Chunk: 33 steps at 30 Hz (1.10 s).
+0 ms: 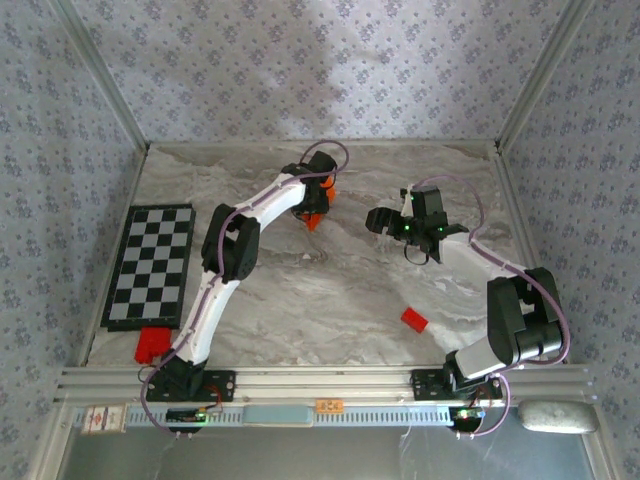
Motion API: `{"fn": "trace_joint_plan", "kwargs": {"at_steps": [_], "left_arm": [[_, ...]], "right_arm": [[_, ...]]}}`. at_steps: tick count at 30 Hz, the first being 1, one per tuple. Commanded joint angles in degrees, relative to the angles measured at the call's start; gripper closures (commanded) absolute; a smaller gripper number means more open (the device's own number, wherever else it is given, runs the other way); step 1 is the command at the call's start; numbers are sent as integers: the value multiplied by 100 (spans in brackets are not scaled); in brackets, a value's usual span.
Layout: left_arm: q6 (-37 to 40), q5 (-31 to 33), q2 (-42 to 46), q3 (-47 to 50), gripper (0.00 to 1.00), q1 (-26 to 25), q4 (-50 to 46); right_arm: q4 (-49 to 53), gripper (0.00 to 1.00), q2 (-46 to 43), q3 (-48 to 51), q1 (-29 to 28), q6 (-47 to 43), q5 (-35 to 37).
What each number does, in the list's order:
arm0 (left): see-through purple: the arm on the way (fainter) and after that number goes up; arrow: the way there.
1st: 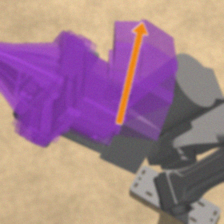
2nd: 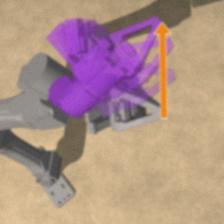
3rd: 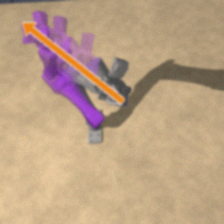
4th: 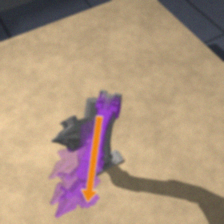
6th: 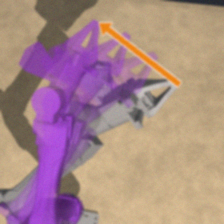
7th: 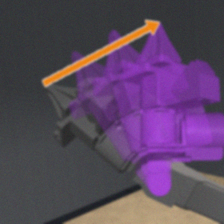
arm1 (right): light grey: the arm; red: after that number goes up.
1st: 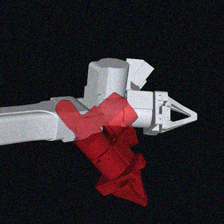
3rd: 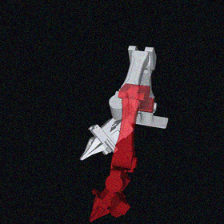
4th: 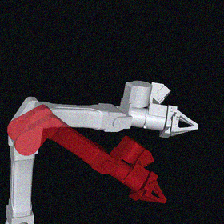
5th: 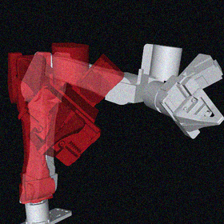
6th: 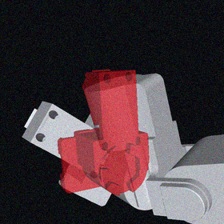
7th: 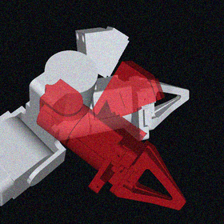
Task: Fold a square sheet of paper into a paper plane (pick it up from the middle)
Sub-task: Move the paper plane to the top-center of the table, then reset both arms
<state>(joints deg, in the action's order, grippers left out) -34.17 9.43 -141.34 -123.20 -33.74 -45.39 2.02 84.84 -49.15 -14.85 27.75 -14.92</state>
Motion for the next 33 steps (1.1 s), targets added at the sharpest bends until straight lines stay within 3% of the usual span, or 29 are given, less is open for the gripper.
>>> {"fn": "trace_joint_plan", "kwargs": {"at_steps": [1,11,18,23,28,33], "left_arm": [[-236,-65,365,-150,59,35,-225],[-283,-11,735,-76,50,39,-295],[-309,234,1681,488,46,40,-11],[-172,794,3041,1724,40,48,611],[201,1773,4654,3462,19,141,1691],[620,1888,6063,5092,4,711,2344]], "right_arm": [[103,10,-2,-16,35,-41,63],[154,9,-41,-40,44,-41,110],[369,9,-312,-218,55,-161,349],[665,6,-783,-487,41,-474,843],[895,0,-1366,-622,27,-810,1805],[1047,0,-1979,-515,48,-924,2759]]}}
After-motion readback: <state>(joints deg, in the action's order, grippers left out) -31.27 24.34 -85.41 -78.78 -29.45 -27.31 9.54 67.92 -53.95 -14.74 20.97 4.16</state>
